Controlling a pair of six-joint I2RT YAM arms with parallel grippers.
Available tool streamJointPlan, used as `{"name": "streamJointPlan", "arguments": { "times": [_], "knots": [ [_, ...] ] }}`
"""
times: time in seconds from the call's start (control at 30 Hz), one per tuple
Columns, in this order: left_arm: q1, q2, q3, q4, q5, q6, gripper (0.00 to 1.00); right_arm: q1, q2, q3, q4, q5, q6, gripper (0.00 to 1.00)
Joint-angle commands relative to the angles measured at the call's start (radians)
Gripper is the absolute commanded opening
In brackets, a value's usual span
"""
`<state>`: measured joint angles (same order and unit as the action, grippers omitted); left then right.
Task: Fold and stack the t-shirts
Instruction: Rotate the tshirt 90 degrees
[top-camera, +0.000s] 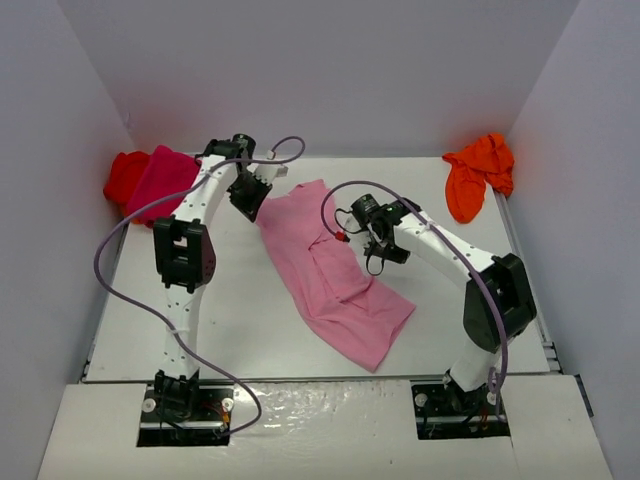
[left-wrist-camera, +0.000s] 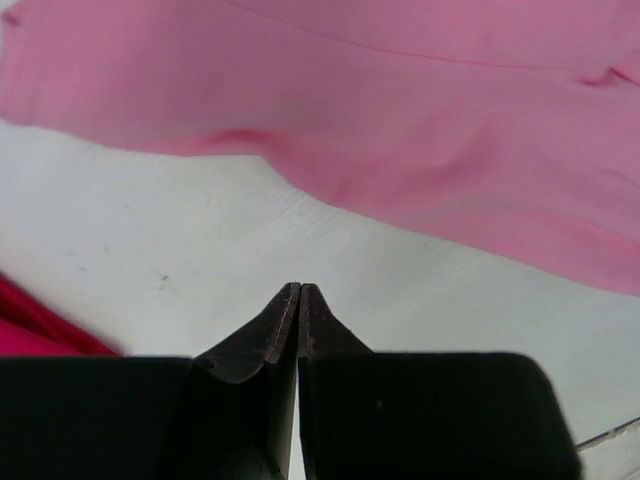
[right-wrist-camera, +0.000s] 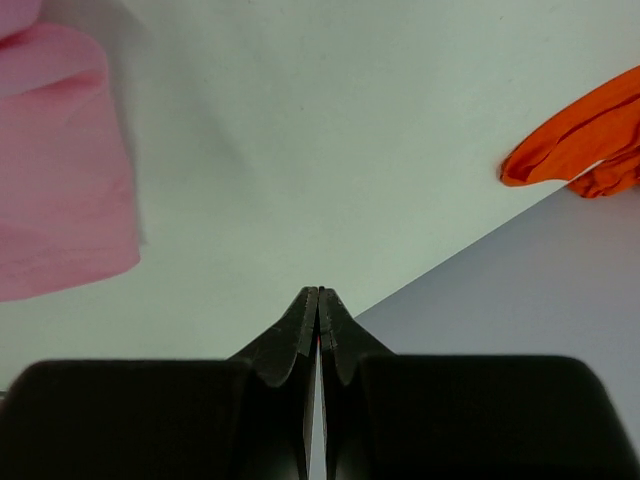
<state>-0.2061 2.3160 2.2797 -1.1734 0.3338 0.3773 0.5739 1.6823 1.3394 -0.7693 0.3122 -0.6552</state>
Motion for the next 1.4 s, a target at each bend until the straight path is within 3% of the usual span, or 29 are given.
{"name": "streamJointPlan", "arguments": {
  "times": [0.0,0.13,0.37,0.43,0.57,0.77,0.83,0.97,1.13,1.23,1.37],
  "knots": [
    [-0.094,-0.029,-0.017,-0.107,-0.013,0.154,0.0,-0.075,-0.039,0.044,0.037,0.057,0.022,0.0],
    [-0.158,0.065,0.025,-0.156,0.016,0.259,0.0,-0.128,-0.113,0.109,0.099,0.023,0.057,0.0],
    [-0.161,0.322,0.317,-0.312,0.052,0.295,0.0,-0.144,-0.203,0.023,0.117,-0.107,0.053,0.0],
    [-0.164,0.351,0.325,-0.34,0.057,0.313,0.0,-0.143,-0.199,-0.011,0.096,-0.14,0.061,0.0],
    [-0.16,0.352,0.253,-0.217,0.0,0.247,0.01,-0.11,-0.173,-0.058,0.031,-0.215,0.073,0.0],
    [-0.143,0.433,0.432,-0.114,-0.148,0.047,0.14,-0.018,-0.116,-0.129,-0.001,-0.261,0.094,0.0],
    [-0.131,0.447,0.474,-0.059,-0.17,0.003,0.29,0.008,-0.078,-0.155,-0.004,-0.256,0.106,0.0],
    [-0.121,0.4,0.434,0.067,-0.195,-0.052,0.47,0.035,-0.023,-0.189,-0.005,-0.227,0.114,0.0],
    [-0.116,0.347,0.43,0.127,-0.158,-0.085,0.47,0.038,0.037,-0.213,-0.008,-0.197,0.121,0.0],
    [-0.116,0.304,0.404,0.159,-0.159,-0.097,0.62,0.042,0.074,-0.231,-0.015,-0.199,0.126,0.0],
    [-0.115,0.237,0.392,0.167,-0.142,-0.103,0.65,0.078,0.148,-0.259,-0.037,-0.232,0.127,0.0]
  ]
}}
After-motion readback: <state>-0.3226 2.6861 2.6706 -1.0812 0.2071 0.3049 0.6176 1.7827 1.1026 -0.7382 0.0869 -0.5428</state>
